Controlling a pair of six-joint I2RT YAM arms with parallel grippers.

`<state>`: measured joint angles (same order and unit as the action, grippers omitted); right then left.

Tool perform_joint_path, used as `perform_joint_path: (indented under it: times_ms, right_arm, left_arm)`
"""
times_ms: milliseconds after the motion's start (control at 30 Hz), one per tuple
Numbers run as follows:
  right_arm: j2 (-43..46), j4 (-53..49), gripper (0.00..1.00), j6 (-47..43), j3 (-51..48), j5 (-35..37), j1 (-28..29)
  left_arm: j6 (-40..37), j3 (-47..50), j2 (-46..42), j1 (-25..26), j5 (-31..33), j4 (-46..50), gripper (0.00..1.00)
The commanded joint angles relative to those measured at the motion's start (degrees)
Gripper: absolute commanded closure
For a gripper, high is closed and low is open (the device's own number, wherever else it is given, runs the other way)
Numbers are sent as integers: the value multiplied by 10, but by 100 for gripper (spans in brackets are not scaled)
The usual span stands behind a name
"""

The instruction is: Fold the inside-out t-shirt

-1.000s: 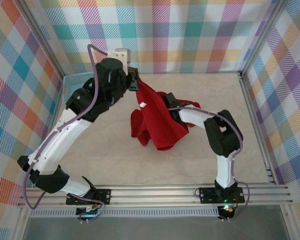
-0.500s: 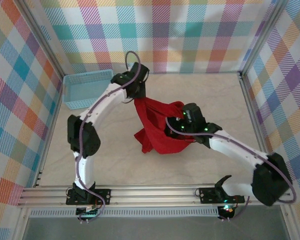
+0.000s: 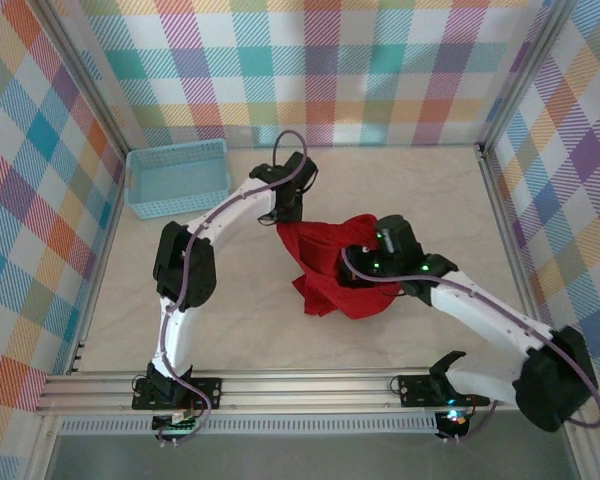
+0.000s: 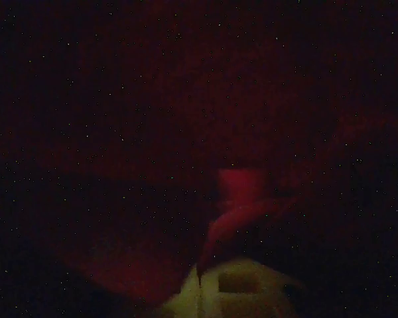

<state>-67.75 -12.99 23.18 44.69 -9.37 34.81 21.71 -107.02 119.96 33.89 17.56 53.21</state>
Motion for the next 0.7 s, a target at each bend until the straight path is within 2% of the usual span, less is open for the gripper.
perform_joint_path:
  times_ms: [0,67,167,333,433,567,667]
  right_arm:
    - [-54,2,100,-12,34,16,-3]
    - [-87,-12,100,-10,55,25,-5]
    - [-124,-39,100,0,90,25,-17]
    - [-152,-47,100,-10,119,15,-20]
    - [-159,-54,100,-17,129,15,-19]
    - [-170,-56,100,-24,134,14,-19]
    - [-170,-51,100,-25,132,6,-18]
  left_arm:
    - [-2,96,-80,-9,-66,-83,85]
    - [-13,174,-160,-5,-115,-156,68]
    - [-30,281,-275,3,-143,-247,45]
    - [-81,436,-421,8,-240,-397,27]
    - [-111,488,-464,20,-303,-449,19]
    - [-141,490,-460,33,-353,-469,12]
    - [-154,467,-429,43,-363,-457,13]
